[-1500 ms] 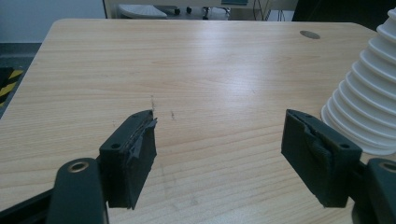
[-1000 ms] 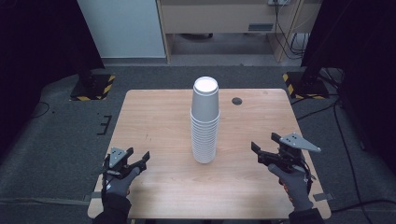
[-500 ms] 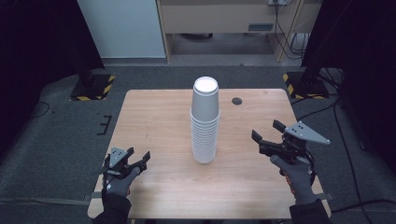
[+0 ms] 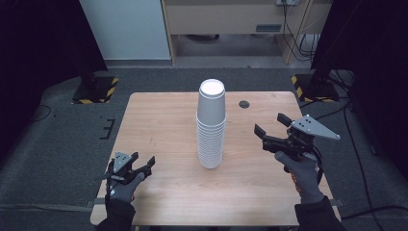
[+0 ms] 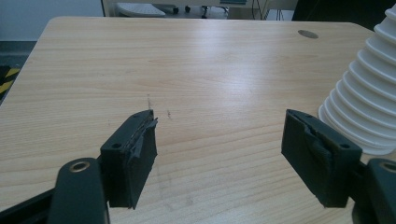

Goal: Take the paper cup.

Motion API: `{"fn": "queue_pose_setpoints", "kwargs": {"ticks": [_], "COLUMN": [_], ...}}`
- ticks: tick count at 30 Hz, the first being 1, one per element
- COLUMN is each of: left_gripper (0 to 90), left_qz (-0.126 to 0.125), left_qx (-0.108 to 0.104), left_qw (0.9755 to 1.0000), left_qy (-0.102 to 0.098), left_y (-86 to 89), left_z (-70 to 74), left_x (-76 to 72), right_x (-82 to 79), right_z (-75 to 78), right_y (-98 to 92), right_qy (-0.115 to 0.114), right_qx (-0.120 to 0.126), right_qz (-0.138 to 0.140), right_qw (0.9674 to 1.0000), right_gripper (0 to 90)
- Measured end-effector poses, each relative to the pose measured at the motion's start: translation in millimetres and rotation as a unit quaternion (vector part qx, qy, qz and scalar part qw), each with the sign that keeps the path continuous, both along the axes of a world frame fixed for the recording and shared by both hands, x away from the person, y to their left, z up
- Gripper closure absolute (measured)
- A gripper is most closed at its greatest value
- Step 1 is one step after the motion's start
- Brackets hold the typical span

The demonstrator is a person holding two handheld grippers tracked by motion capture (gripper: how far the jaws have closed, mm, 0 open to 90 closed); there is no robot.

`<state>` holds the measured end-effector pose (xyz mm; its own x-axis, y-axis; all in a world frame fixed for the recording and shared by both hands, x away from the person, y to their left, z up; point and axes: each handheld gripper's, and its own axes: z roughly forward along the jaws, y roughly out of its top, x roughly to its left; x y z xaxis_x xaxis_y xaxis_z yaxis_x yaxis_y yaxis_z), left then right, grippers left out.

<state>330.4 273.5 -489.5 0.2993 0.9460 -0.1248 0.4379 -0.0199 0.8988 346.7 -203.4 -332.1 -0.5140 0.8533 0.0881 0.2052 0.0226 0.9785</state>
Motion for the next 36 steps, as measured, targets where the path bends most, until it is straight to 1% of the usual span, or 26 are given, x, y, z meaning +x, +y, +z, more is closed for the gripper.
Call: {"fn": "queue_pose_setpoints", "kwargs": {"ticks": [15,20,23,26,28,36], "left_gripper": [25.2,25.2,25.3,25.3,25.3,25.3], "left_qz": [-0.001,-0.002,-0.002,-0.002,-0.002,-0.002], "left_qx": [0.004,0.004,0.004,0.005,0.005,0.005], "left_qw": [1.0,1.0,1.0,1.0,1.0,1.0], "left_qy": [0.003,0.003,0.003,0.003,0.004,0.004], "left_y": [-0.6,-0.8,-0.7,-0.3,-0.2,-0.3], "left_z": [-1.0,-1.1,-1.1,-1.1,-1.2,-1.2], "left_x": [0.7,0.8,0.8,0.9,1.0,1.0], "right_x": [7.6,10.4,12.6,15.0,16.2,20.5], "right_z": [17.0,21.8,25.1,29.2,33.7,44.6], "right_y": [13.8,23.2,28.3,33.2,37.1,50.2], "right_qy": [-0.017,-0.022,-0.022,-0.024,-0.03,-0.038], "right_qx": [0.006,0.002,0.002,-0.005,-0.011,-0.011], "right_qz": [0.008,0.016,0.02,0.024,0.027,0.036], "right_qw": [0.9998,0.9996,0.9996,0.9994,0.9991,0.9986], "right_gripper": [11.9,11.9,11.9,11.9,11.9,11.9]}}
